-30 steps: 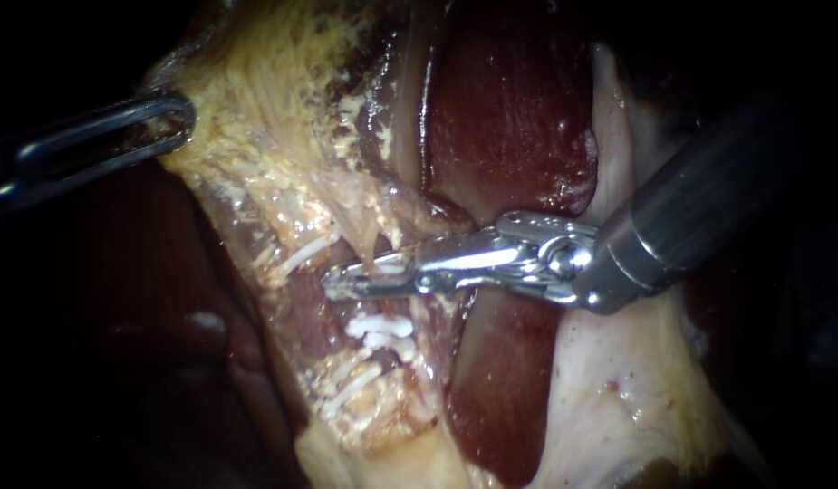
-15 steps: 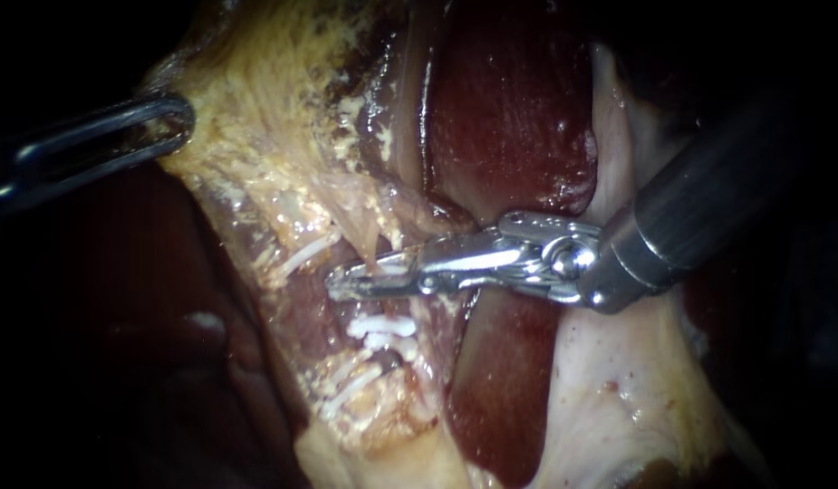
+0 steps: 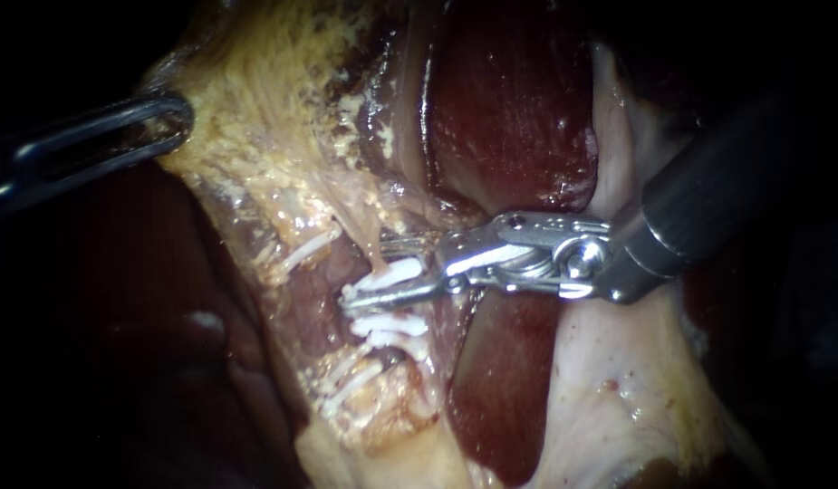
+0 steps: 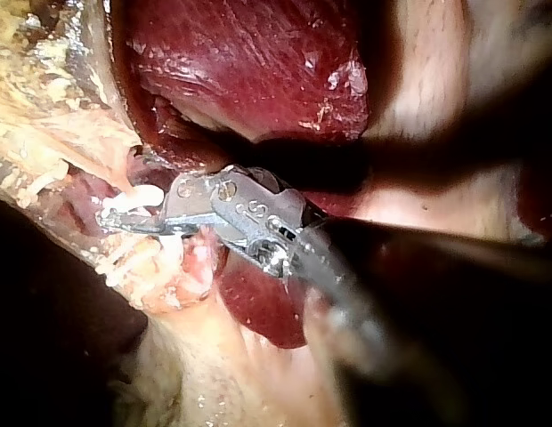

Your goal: Going back third clip right tube

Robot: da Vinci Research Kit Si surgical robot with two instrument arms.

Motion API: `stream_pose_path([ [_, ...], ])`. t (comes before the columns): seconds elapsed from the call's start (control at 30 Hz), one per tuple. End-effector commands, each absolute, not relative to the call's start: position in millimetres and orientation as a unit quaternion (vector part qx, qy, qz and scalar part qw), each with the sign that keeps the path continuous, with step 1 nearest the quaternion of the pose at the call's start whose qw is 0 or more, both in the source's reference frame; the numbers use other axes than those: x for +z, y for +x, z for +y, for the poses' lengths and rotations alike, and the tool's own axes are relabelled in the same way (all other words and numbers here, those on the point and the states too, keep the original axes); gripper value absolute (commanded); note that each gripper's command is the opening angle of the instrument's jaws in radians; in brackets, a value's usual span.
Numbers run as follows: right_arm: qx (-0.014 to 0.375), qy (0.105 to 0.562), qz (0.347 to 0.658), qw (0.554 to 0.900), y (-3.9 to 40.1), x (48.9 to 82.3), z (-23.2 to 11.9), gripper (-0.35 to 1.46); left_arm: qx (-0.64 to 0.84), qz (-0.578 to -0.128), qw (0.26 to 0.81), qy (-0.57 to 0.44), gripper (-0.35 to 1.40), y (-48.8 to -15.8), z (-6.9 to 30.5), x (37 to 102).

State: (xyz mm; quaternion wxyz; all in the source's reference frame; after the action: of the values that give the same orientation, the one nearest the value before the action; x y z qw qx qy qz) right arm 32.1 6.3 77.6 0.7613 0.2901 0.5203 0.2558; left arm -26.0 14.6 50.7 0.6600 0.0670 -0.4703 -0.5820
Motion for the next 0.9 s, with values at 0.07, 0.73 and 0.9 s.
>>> stream_pose_path([
  [0.07, 0.249, 0.302, 0.531, 0.752, 31.7, 77.0, 5.9, 0.60, -0.582, -0.470, 0.660, 0.067, -0.35, -25.9, 14.6, 50.7],
  [0.73, 0.206, 0.281, 0.551, 0.758, 29.4, 76.4, 6.0, 0.60, -0.582, -0.471, 0.660, 0.067, -0.35, -25.9, 14.5, 50.7],
  [0.9, 0.169, 0.265, 0.562, 0.765, 26.4, 74.5, 6.5, 0.60, -0.582, -0.471, 0.660, 0.067, -0.35, -25.8, 14.5, 50.7],
])
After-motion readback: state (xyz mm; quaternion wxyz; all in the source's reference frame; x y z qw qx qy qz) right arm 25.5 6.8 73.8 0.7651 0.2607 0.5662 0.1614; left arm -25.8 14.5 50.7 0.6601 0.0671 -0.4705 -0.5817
